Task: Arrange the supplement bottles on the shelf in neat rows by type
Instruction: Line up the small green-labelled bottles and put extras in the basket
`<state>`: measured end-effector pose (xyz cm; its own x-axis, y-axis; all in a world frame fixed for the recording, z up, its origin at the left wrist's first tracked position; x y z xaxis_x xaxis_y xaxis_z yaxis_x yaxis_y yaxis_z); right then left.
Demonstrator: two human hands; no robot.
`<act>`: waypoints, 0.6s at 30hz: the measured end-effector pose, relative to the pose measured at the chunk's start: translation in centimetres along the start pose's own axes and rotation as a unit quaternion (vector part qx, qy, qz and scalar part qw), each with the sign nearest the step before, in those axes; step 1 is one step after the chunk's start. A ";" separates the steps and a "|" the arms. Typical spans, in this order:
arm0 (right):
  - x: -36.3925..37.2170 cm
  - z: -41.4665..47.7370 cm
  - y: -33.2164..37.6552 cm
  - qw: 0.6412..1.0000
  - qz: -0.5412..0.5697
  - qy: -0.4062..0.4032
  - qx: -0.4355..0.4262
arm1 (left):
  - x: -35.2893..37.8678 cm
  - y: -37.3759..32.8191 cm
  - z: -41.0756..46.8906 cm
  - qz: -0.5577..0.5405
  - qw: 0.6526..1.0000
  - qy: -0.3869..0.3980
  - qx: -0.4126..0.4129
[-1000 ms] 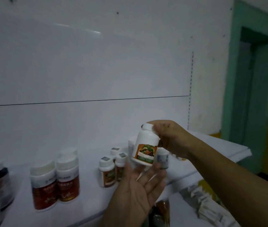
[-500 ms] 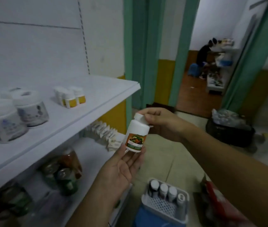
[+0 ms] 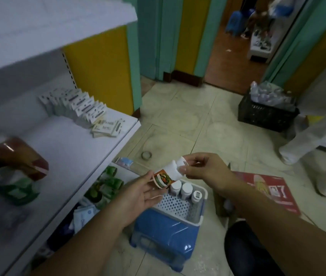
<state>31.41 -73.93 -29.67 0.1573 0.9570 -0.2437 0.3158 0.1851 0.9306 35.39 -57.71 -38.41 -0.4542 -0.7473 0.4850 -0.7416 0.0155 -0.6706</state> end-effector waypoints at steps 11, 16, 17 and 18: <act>8.8 11.5 -23.9 0.960 -0.261 -0.076 0.073 | -10.6 4.5 6.1 0.443 0.880 -0.128 0.113; 11.3 14.8 -27.8 0.953 -0.289 -0.061 0.064 | -13.6 6.9 6.3 0.470 0.871 -0.116 0.083; 11.5 15.2 -28.2 0.952 -0.296 -0.056 0.063 | -14.1 6.8 6.3 0.471 0.869 -0.122 0.084; 11.7 15.5 -28.5 0.950 -0.303 -0.048 0.064 | -14.5 6.6 6.3 0.475 0.866 -0.129 0.086</act>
<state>38.71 -71.48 -63.30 -0.0067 0.6569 -0.7540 0.4856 0.6613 0.5718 40.16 -51.00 -53.45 -0.6765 -0.5760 -0.4589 0.0014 0.6222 -0.7829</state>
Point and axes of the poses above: each hand's wrist, its own z-axis towards the middle knuckle, its own x-axis out of the palm, y = z × x, the point moved 10 cm from there along z, towards the middle knuckle, and after that the axes turned 6 degrees about y, right-handed, at the moved point
